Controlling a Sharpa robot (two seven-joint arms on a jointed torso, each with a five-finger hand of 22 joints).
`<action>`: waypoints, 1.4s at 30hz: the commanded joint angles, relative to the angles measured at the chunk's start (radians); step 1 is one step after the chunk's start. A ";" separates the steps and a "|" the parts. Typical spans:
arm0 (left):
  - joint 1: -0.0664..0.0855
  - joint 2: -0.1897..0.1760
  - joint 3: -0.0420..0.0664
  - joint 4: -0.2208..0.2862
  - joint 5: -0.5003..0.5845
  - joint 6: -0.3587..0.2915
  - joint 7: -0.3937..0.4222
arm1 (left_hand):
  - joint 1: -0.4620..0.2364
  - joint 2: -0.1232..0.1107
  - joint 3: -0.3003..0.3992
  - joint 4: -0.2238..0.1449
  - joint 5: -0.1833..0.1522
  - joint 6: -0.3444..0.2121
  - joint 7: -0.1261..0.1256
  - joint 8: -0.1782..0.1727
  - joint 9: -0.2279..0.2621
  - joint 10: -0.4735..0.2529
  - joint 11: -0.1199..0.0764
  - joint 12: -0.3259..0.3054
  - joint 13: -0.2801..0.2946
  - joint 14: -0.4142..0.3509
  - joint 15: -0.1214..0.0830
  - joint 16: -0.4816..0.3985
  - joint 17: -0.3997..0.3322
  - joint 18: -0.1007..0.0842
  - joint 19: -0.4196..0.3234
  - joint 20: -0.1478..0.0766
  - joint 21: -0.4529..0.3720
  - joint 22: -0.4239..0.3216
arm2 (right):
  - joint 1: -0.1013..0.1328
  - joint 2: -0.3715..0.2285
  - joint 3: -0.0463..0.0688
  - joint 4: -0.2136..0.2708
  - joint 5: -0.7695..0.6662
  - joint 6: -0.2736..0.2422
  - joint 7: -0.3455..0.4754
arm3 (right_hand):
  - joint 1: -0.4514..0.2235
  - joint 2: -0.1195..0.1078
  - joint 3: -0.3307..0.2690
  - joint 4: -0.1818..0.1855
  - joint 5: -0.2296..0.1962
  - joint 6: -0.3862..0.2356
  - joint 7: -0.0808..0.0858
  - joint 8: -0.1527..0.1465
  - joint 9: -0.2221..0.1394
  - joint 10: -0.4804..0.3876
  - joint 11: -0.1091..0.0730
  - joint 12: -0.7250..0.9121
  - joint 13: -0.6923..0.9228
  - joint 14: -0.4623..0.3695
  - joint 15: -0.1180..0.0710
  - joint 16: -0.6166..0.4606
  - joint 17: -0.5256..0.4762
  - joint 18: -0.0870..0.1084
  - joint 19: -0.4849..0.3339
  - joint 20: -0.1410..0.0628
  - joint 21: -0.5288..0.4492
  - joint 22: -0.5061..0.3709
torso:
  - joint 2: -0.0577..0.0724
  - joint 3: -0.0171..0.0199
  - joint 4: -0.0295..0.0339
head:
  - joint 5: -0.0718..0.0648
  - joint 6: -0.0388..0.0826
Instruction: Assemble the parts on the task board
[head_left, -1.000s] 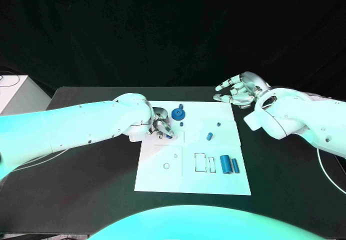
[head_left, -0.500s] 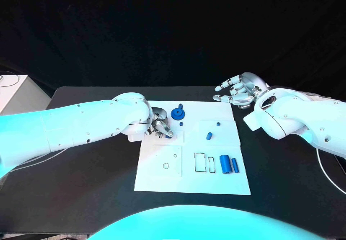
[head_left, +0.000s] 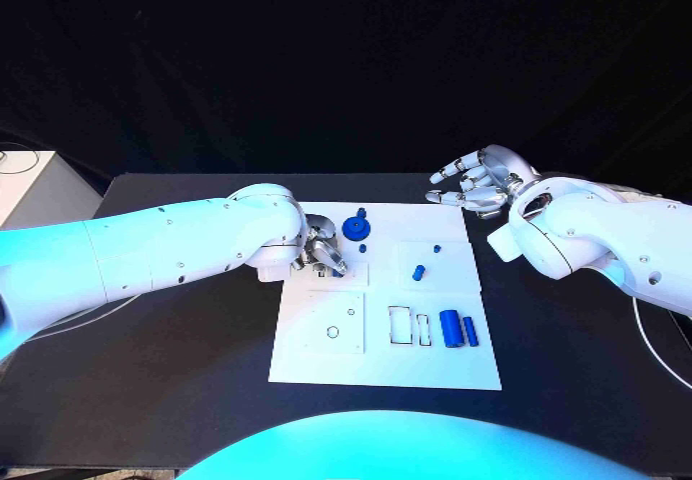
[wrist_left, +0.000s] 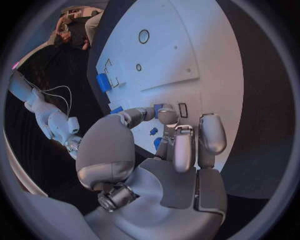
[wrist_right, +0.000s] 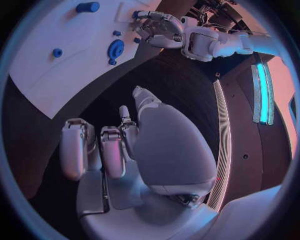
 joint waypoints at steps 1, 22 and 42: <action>-0.003 0.010 -0.003 -0.009 0.009 0.031 -0.005 | 0.000 0.009 0.180 -0.181 0.005 0.067 -0.058 0.006 -0.001 0.007 -0.006 0.005 0.000 0.091 -0.008 0.003 0.208 -0.021 0.006 0.001 0.007 0.001 | -0.001 0.001 0.000 -0.001 -0.006 0.010 0.002 | -0.013 0.001 0.007 0.000 0.005 -0.005 0.001 0.005 -0.001 -0.009 0.001 -0.003 0.095 0.098 0.005 -0.006 0.234 0.013 -0.003 0.007 -0.005 0.130 | 0.000 0.0000 -0.0008 | 0.001 0.000; 0.001 0.055 -0.003 -0.064 0.009 0.054 -0.011 | -0.009 0.023 0.171 -0.174 -0.007 0.060 -0.055 0.000 -0.001 -0.002 -0.004 -0.006 -0.017 0.088 -0.006 -0.002 0.196 -0.020 0.004 0.001 0.005 -0.002 | -0.003 0.002 0.000 -0.001 -0.006 0.013 0.001 | -0.015 -0.001 0.009 0.000 0.005 -0.007 0.001 0.005 -0.002 -0.010 0.001 -0.004 0.094 0.097 0.005 -0.007 0.232 0.014 -0.005 0.007 -0.007 0.128 | 0.000 0.0011 -0.0003 | 0.000 0.000; 0.002 0.062 -0.003 -0.079 0.035 0.101 -0.015 | -0.020 0.043 0.149 -0.168 -0.016 0.060 -0.056 0.000 0.001 -0.001 -0.004 -0.005 -0.019 0.089 -0.006 -0.001 0.200 -0.020 0.001 0.003 0.002 -0.004 | -0.004 0.002 0.000 0.000 -0.006 0.017 0.002 | -0.015 -0.002 0.011 -0.001 0.005 -0.008 0.001 0.005 -0.002 -0.010 0.001 -0.005 0.093 0.097 0.005 -0.008 0.231 0.014 -0.006 0.007 -0.010 0.127 | -0.001 0.0006 -0.0007 | -0.001 0.000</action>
